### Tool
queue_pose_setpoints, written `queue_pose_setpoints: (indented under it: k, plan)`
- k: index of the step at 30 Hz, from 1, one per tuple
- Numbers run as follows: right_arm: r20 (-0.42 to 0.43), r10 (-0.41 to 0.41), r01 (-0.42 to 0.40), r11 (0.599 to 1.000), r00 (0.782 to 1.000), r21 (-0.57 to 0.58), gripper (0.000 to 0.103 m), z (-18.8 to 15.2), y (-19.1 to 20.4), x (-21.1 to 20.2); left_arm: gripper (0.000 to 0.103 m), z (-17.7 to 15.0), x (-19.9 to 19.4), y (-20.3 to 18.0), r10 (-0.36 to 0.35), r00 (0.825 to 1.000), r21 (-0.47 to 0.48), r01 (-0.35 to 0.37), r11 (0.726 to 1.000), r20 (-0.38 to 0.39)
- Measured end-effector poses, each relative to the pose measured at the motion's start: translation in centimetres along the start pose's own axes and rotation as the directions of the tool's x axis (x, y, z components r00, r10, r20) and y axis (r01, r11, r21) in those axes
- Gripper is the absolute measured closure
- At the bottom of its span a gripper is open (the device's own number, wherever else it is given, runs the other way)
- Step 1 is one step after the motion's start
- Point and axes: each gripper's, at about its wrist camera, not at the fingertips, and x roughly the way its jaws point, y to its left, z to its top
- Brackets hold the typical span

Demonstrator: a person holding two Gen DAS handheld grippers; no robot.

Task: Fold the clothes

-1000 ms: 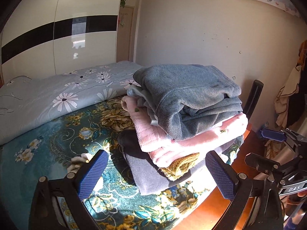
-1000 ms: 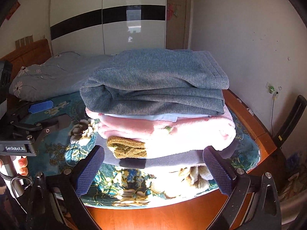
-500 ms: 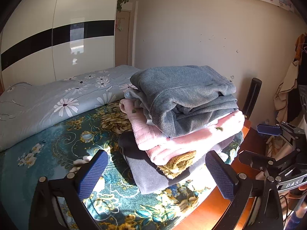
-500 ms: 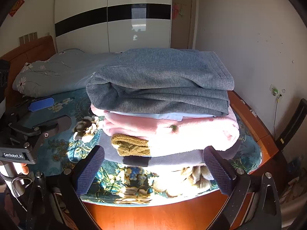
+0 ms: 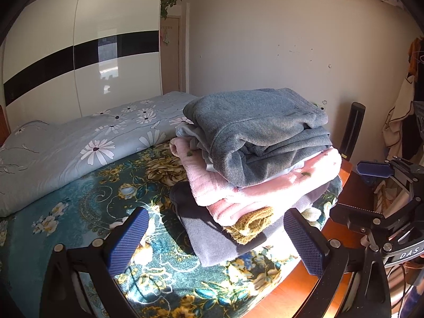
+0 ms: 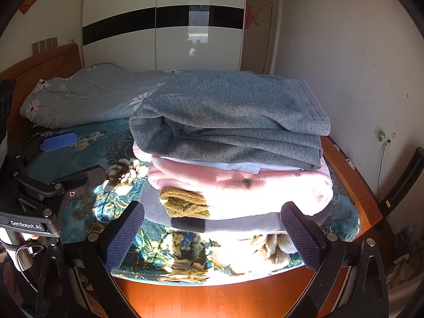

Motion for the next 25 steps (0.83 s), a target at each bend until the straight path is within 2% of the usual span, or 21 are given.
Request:
queue_pose_setpoints:
  k: [11, 25]
  plan:
    - [-0.02, 0.008, -0.008, 1.0, 1.0, -0.018, 0.0, 0.7, 0.5, 0.6, 0.0, -0.6, 1.4, 1.0, -0.008, 0.999, -0.039, 0.006, 0.999, -0.053]
    - [-0.038, 0.009, -0.009, 1.0, 0.999, -0.013, 0.0, 0.7, 0.3, 1.2, 0.0, -0.8, 1.2, 1.1, 0.004, 0.999, -0.032, -0.005, 0.999, -0.037]
